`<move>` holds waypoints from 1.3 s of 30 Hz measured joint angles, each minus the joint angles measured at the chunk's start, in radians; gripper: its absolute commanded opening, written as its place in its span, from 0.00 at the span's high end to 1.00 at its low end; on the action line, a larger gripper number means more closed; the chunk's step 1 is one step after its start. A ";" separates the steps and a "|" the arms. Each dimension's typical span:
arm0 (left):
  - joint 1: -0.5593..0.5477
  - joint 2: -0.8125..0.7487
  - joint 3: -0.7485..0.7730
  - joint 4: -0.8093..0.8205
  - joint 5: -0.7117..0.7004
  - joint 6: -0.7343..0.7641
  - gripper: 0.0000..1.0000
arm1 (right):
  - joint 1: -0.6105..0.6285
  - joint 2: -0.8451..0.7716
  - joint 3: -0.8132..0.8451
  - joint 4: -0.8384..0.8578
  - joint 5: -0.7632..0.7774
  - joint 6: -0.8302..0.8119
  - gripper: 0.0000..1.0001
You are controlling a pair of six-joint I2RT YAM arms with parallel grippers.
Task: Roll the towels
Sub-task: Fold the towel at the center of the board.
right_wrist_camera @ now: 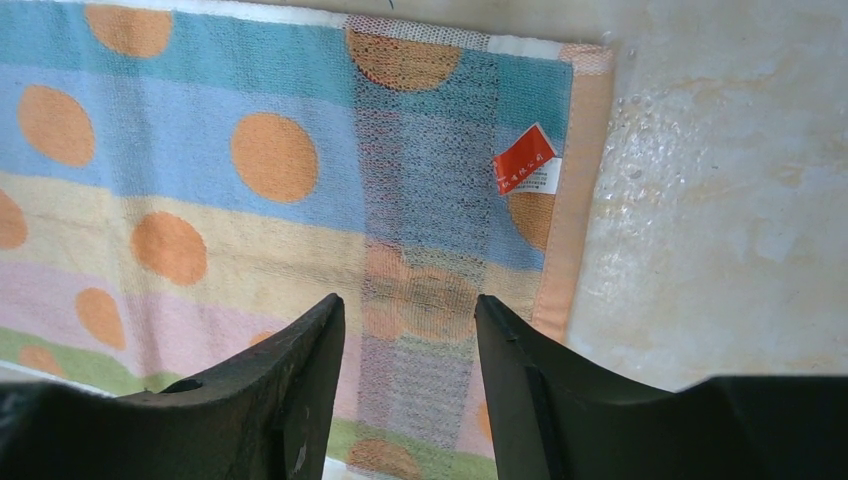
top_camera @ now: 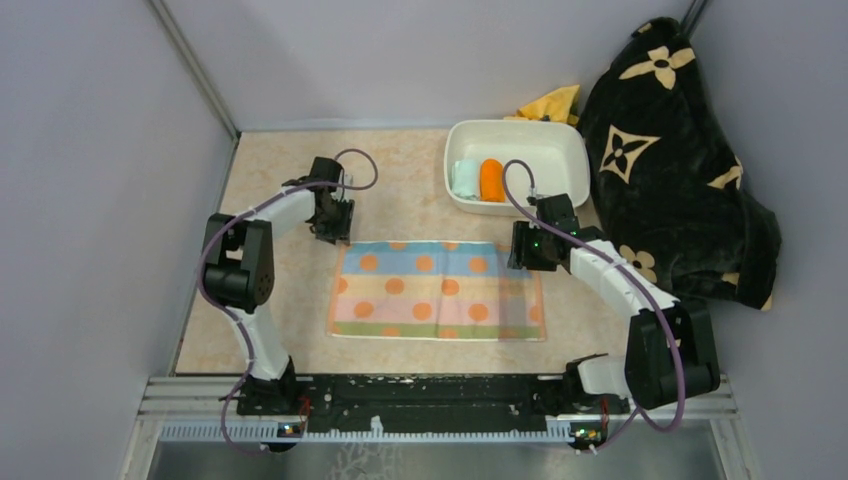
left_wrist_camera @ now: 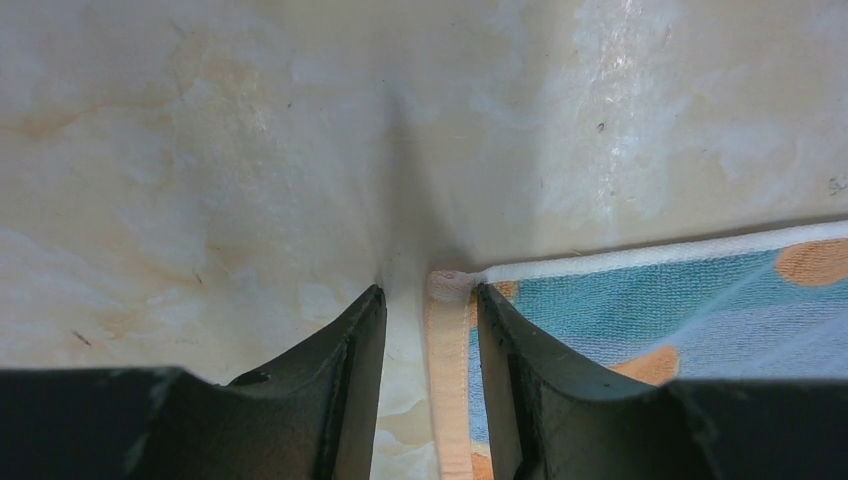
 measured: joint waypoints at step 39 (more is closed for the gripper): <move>-0.090 -0.058 -0.099 0.061 -0.198 0.004 0.97 | -0.127 0.397 0.169 0.201 -0.056 -0.418 0.67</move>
